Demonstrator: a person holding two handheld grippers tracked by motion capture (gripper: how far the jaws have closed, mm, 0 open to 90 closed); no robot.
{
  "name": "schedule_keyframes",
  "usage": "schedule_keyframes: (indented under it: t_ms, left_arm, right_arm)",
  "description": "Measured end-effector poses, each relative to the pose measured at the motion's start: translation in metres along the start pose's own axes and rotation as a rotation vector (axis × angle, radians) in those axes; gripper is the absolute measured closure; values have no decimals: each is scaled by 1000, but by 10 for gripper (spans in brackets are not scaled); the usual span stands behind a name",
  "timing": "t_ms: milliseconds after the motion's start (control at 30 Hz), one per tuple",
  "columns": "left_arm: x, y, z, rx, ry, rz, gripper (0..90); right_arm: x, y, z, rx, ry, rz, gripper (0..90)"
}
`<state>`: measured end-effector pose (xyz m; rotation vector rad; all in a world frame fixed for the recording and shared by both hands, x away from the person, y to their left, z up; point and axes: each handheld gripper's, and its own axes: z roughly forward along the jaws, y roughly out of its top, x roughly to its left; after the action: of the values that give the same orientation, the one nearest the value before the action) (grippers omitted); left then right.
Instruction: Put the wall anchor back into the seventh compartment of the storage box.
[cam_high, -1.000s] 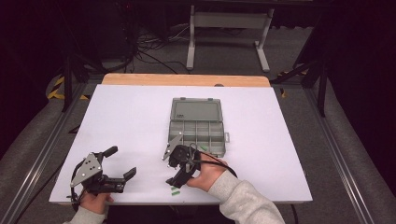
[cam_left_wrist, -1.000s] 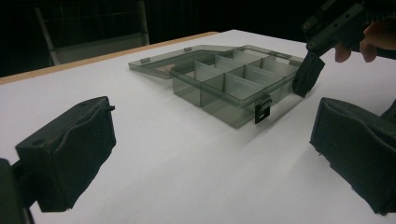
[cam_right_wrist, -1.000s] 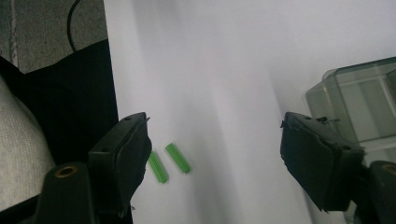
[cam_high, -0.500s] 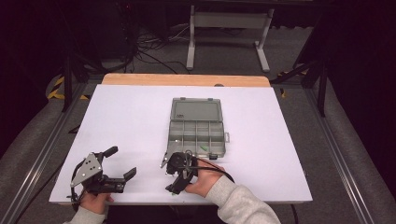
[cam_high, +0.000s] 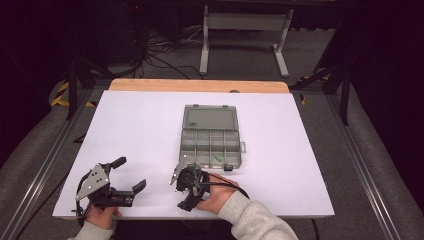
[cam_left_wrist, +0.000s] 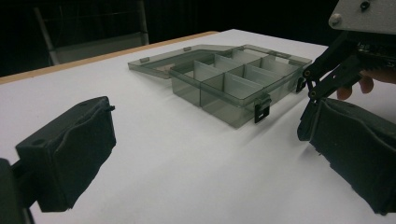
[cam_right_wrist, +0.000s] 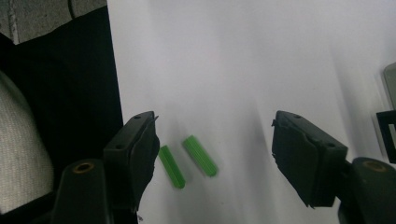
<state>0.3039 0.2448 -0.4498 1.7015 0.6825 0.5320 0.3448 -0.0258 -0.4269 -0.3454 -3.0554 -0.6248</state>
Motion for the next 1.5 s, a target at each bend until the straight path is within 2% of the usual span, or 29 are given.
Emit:
schedule_keyframes:
  t_ms: [367,400,667,700,733,900,1300,1500]
  left_arm:
    - [0,0,0,0,3,6,5]
    - [0,0,0,3,2,5,6]
    - [0,0,0,0,1,2,5]
    - [0,0,0,0,1,2,5]
    - [0,0,0,0,1,3,6]
    - [0,0,0,0,1,2,5]
    - [0,0,0,1,1,2,5]
    - [0,0,0,2,1,1,5]
  right_arm:
    - [-1,0,2,22,4,-17,496]
    - [1,0,1,36,16,2,507]
    - [0,-1,2,34,-3,-39,607]
    - [0,-1,3,37,-4,-39,614]
    - [2,-1,2,50,3,-18,623]
    - [3,-1,2,51,15,-26,685]
    - [3,-2,2,55,26,-31,708]
    - [3,-3,2,54,30,-33,684]
